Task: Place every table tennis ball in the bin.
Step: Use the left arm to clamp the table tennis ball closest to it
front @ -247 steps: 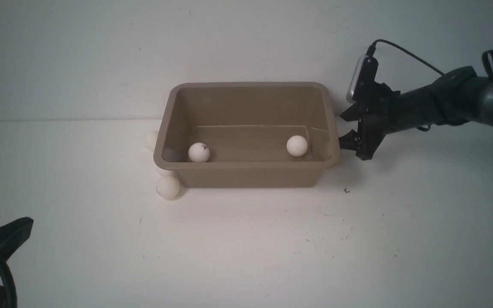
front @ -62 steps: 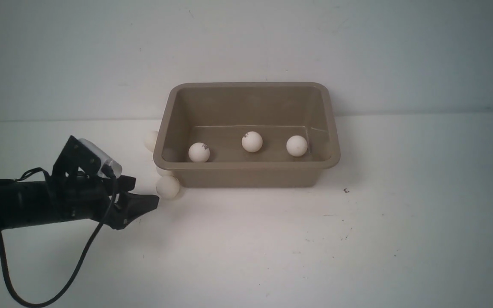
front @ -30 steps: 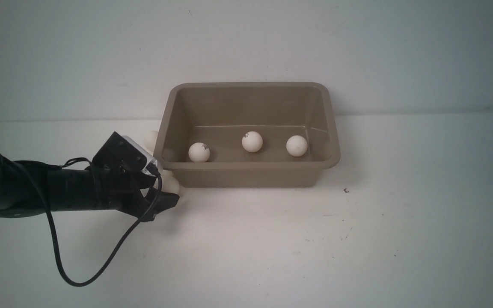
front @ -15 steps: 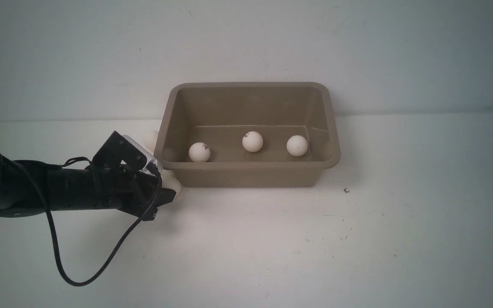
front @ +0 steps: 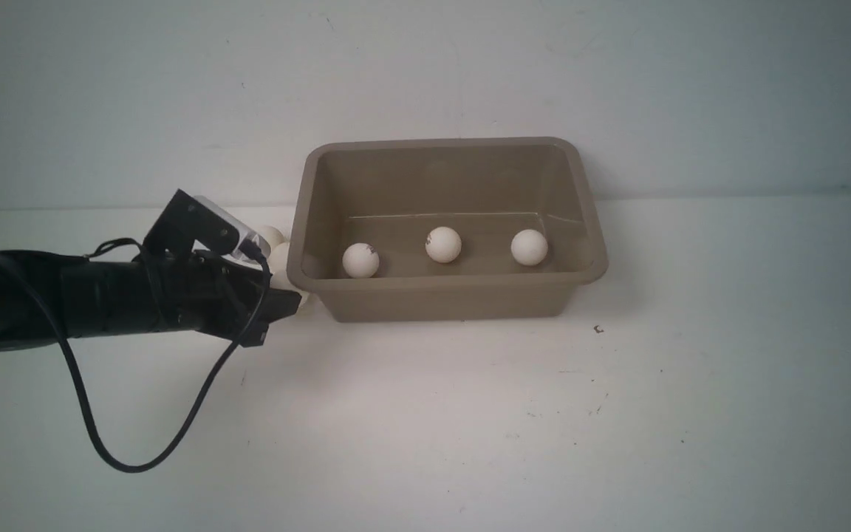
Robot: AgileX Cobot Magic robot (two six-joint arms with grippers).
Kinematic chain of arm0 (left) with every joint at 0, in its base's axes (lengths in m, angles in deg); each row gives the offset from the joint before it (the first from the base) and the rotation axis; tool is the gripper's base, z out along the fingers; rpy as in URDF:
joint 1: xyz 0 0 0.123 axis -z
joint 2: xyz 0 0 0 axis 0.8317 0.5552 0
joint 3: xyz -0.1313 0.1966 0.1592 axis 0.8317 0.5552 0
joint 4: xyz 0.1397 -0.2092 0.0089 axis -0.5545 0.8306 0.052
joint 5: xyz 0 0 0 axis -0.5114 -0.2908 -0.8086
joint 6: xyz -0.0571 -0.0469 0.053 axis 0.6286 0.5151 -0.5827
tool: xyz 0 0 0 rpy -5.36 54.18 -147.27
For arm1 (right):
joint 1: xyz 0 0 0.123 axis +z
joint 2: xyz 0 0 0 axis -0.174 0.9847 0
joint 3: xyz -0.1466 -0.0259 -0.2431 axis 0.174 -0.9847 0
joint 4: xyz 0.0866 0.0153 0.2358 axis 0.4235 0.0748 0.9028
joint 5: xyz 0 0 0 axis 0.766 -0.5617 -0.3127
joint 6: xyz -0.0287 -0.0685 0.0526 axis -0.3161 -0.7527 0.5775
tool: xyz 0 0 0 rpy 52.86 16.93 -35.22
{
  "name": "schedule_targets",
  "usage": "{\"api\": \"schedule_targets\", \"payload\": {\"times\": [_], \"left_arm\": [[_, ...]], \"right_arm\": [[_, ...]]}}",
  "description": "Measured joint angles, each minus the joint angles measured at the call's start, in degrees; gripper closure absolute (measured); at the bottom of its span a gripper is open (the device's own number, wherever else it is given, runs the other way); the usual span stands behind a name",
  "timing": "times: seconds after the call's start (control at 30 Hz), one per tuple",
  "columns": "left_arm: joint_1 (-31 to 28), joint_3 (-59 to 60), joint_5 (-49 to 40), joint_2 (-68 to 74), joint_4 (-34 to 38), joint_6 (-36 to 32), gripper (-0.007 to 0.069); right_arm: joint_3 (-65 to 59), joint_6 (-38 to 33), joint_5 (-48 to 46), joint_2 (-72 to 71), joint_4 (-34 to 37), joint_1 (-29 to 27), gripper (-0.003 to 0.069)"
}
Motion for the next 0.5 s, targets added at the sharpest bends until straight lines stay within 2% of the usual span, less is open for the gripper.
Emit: {"api": "schedule_targets", "payload": {"times": [0.23, 0.5], "left_arm": [[0.00, 0.05, 3.08, -5.32, -12.36, 11.20, 0.0304], [0.00, 0.09, 5.44, -5.82, -17.71, 16.67, 0.0304]], "right_arm": [[0.00, -0.08, 0.00, 0.00, 0.00, 0.00, 0.0102], [0.00, -0.64, -0.01, 0.00, 0.00, 0.00, 0.0102]]}}
